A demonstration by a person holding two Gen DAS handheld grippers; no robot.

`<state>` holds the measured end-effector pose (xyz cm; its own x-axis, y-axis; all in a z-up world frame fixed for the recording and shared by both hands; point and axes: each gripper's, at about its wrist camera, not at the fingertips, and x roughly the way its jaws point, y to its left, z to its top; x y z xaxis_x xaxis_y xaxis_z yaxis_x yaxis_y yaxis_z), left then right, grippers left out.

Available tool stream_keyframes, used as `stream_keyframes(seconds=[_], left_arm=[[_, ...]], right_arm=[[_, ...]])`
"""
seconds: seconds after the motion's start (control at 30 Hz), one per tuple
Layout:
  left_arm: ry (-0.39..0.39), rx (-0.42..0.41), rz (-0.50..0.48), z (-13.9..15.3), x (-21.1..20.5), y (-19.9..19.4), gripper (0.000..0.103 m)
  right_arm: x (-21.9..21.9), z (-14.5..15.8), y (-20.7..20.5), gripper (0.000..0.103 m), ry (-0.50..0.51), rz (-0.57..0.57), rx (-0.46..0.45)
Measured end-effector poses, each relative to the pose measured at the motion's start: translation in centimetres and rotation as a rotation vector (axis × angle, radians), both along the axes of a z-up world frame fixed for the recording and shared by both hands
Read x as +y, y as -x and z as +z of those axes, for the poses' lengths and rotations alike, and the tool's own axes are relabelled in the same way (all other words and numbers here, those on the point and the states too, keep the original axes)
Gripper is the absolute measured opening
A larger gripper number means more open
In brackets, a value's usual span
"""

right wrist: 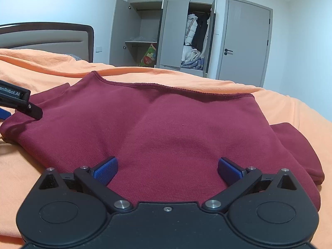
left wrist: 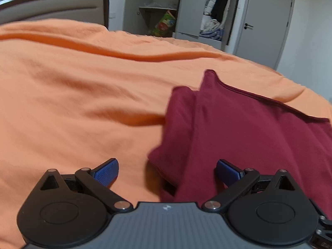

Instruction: Fold small clothes

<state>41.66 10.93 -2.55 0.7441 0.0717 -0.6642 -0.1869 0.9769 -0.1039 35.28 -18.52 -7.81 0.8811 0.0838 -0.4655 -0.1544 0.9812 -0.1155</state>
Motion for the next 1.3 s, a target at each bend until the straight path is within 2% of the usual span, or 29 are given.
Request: stream_keyframes(seconds=[0.1, 0.2, 0.33, 0.4, 0.5, 0.57, 0.6, 0.63, 0.67, 0.77, 0.9, 1.07, 1.3], left_arm=[[-0.044, -0.001, -0.009, 0.1, 0.0, -0.7, 0.103], [-0.054, 0.013, -0.054, -0.2, 0.4, -2.0, 0.103], [0.022, -0.001, -0.049, -0.1, 1.7, -2.9, 0.102], [0.044, -0.008, -0.042, -0.1, 2.1, -3.0, 0.098], [0.052, -0.012, -0.064, 0.1, 2.1, -3.2, 0.08], [0.078, -0.011, -0.095, 0.2, 1.9, -3.4, 0.058], [0.094, -0.008, -0.113, 0.3, 1.7, -3.5, 0.05], [0.109, -0.003, -0.129, 0.3, 1.6, -3.7, 0.035], [0.119, 0.005, -0.135, 0.4, 1.3, -3.8, 0.027], [0.094, 0.012, -0.111, 1.1, 0.4, -4.0, 0.016], [0.08, -0.019, -0.107, 3.1, -0.7, -3.3, 0.013], [0.059, -0.083, -0.172, 6.9, -3.1, -2.6, 0.012], [0.046, -0.144, -0.32, 12.7, -10.6, -2.8, 0.011]], right_arm=[[0.1, 0.0, 0.0, 0.103, -0.002, 0.0, -0.001], [0.0, 0.0, 0.0, 0.103, -0.002, 0.0, -0.001], [-0.1, 0.0, 0.0, 0.103, -0.002, 0.0, -0.001], [0.0, -0.1, 0.0, 0.103, -0.002, 0.0, -0.001], [-0.1, -0.1, 0.0, 0.103, -0.004, 0.001, -0.001], [-0.1, -0.1, 0.0, 0.103, -0.006, 0.001, -0.002], [-0.1, -0.1, 0.0, 0.103, -0.006, 0.001, -0.002], [-0.1, -0.1, 0.0, 0.103, -0.006, 0.001, -0.001], [-0.1, -0.1, 0.0, 0.103, -0.006, 0.001, -0.001], [-0.1, -0.1, 0.0, 0.103, -0.006, 0.001, -0.001], [-0.1, 0.3, -0.1, 0.103, -0.017, 0.005, 0.005], [-1.0, 2.1, 0.1, 0.103, -0.08, 0.032, 0.009], [-3.0, 4.6, 2.4, 0.103, -0.057, -0.004, -0.033]])
